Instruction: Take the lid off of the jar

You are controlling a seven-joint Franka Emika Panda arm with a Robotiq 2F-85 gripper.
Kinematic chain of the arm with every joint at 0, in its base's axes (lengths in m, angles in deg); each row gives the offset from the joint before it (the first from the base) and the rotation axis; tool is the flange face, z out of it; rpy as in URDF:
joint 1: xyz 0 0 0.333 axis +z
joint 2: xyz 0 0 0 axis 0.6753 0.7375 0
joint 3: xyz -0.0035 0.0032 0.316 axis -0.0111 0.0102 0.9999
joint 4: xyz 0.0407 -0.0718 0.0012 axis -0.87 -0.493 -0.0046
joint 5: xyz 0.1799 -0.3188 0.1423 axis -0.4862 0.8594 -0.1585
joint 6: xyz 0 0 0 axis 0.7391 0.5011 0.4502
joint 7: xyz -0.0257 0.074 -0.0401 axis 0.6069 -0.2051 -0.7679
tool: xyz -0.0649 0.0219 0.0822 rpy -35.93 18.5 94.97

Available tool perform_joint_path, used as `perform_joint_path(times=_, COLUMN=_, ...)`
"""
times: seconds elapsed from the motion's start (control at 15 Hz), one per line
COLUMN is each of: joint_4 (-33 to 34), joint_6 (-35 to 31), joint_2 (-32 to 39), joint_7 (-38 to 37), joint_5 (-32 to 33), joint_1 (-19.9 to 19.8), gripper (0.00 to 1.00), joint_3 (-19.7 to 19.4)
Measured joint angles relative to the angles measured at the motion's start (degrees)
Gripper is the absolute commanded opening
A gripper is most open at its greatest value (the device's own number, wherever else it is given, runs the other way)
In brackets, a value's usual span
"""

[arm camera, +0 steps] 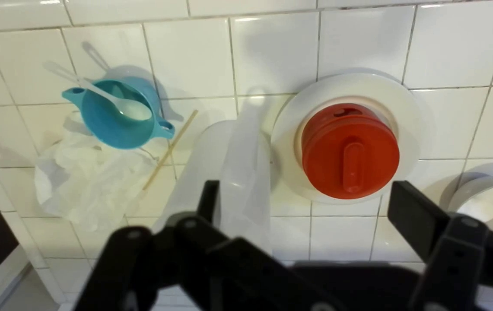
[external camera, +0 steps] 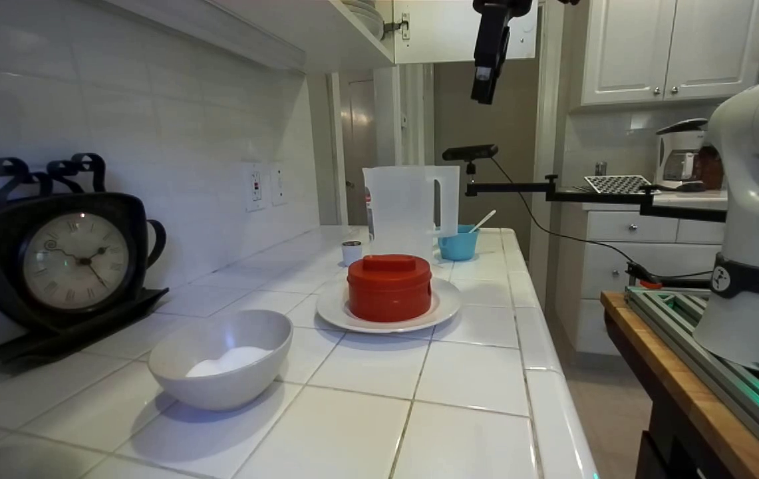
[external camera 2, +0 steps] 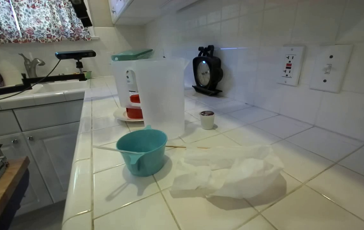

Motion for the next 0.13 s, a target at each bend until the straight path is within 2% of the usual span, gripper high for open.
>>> perform_joint_path(times=0.13, joint_4=0.0, joint_6=0.0, joint_2=0.0, joint_7=0.0, joint_5=0.0, joint_1=0.0, gripper=1.00, joint_3=0.0)
